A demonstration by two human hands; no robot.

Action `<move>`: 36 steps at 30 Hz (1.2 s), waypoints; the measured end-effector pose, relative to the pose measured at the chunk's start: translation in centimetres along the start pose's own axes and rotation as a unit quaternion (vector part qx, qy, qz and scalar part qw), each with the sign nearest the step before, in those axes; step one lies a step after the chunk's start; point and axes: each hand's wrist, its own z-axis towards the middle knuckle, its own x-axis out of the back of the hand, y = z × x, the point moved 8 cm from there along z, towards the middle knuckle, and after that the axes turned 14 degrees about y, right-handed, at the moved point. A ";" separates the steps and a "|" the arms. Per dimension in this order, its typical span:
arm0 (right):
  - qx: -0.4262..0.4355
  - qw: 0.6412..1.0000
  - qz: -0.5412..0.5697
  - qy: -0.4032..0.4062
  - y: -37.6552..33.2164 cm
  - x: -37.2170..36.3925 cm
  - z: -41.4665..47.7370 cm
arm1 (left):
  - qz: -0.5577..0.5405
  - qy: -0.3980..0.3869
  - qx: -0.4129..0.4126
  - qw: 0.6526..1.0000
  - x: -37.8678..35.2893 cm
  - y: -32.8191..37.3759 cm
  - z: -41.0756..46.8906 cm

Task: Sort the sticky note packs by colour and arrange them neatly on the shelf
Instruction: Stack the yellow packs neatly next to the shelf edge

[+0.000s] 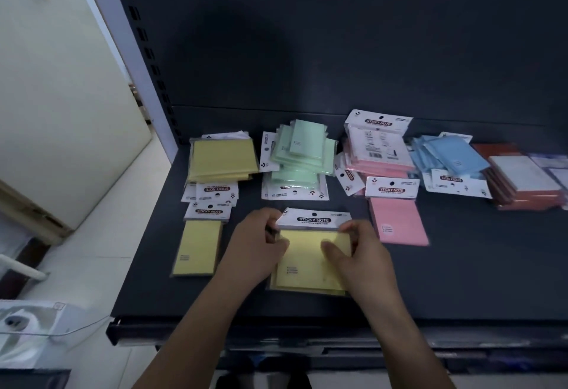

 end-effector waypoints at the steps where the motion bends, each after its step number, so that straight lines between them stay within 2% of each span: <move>1: 0.010 1.000 -0.027 -0.004 -0.1 -0.2 -0.2 | 0.015 0.006 -0.008 1.000 0.1 0.0 0.0; 7: 0.096 0.981 -0.168 -0.027 -1.1 -1.1 -1.1 | 0.075 0.011 -0.009 0.997 0.5 -0.2 -0.1; 14: 0.069 0.986 -0.147 -0.040 -1.0 -1.4 0.1 | 0.039 0.021 0.017 0.999 0.4 -0.6 0.3; 16: 0.089 0.976 -0.196 -0.040 -1.3 -1.4 0.6 | 0.041 0.029 0.009 0.999 0.8 -0.4 0.7; 18: 0.148 0.965 -0.218 -0.014 -2.8 -1.3 0.9 | 0.045 0.069 -0.002 0.997 2.3 0.1 1.5; 20: 0.204 0.969 -0.143 -0.003 -5.2 -1.9 0.8 | 0.030 0.157 -0.028 0.987 5.2 0.7 2.4; 23: 0.159 0.983 0.020 -0.088 -7.5 -5.2 1.0 | 0.101 0.287 -0.064 0.950 9.4 0.7 3.9; 25: 0.126 0.980 0.080 -0.128 -8.8 -7.5 1.5 | 0.193 0.282 -0.011 0.940 10.4 -0.9 5.6; 27: 0.119 0.979 0.088 -0.140 -10.1 -9.2 2.2 | 0.227 0.239 0.051 0.943 10.4 -2.6 7.1; 30: 0.079 0.981 0.072 -0.164 -10.5 -11.5 3.2 | 0.161 0.216 0.076 0.960 9.9 -3.8 8.2; 33: -0.001 0.980 0.092 -0.179 -10.0 -13.0 3.5 | 0.117 0.238 0.063 0.962 10.2 -4.1 8.4; 36: 0.002 0.981 0.132 -0.144 -10.2 -12.5 3.5 | 0.037 0.256 0.074 0.963 10.7 -4.2 8.2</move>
